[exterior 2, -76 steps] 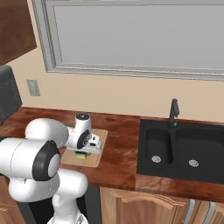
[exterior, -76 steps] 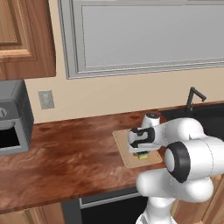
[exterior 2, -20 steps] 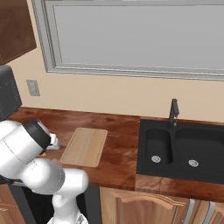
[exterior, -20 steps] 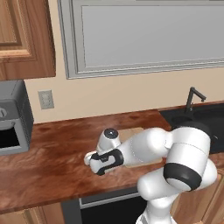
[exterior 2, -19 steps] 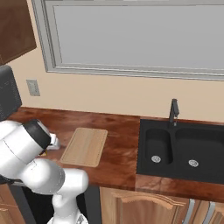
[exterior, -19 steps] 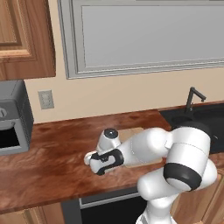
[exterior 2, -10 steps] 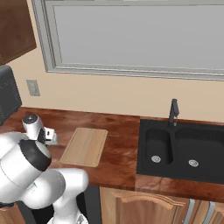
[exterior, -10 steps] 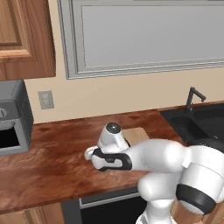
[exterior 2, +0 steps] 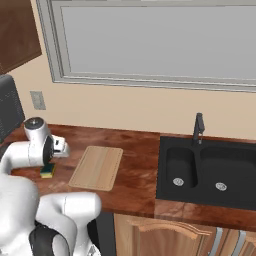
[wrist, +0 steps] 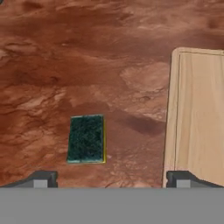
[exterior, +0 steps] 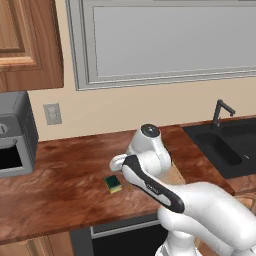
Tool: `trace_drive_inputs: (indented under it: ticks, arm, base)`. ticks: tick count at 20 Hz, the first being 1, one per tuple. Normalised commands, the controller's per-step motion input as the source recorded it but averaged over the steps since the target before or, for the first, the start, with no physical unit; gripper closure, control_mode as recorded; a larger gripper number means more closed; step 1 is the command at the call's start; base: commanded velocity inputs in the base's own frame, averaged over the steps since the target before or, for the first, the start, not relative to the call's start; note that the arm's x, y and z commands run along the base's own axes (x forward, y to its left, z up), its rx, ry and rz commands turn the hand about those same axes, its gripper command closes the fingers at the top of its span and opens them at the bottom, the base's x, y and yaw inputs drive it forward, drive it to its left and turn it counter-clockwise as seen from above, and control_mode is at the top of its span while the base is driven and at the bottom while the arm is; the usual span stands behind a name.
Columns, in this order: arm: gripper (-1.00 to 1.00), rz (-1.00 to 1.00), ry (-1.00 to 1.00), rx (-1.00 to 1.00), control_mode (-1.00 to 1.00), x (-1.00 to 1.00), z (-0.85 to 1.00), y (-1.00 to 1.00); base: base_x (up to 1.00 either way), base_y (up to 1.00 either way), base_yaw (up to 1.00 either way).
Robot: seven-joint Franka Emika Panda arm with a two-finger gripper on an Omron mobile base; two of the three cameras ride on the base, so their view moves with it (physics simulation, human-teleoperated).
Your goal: Pick up the sponge from the counter and clean the cutting board by briefly scrubbing or pressing down on the cutting board. Once finished, release the sponge.
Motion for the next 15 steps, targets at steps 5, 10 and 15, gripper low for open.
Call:
trace_drive_inputs:
  ticks: [5, 10, 15]
  arm:
    - [-1.00, 0.00, -0.01, 0.00, -1.00, -0.31, 0.40, -0.74]
    - [-1.00, 0.00, 0.00, 0.00, -1.00, -0.19, 0.49, -0.75]
    - [-1.00, 0.00, 0.00, 0.00, -1.00, -0.31, 0.52, -0.49]
  base:
    - [0.00, 0.00, 0.00]
    - [0.00, 0.00, 0.00]
    - [0.00, 0.00, 0.00]
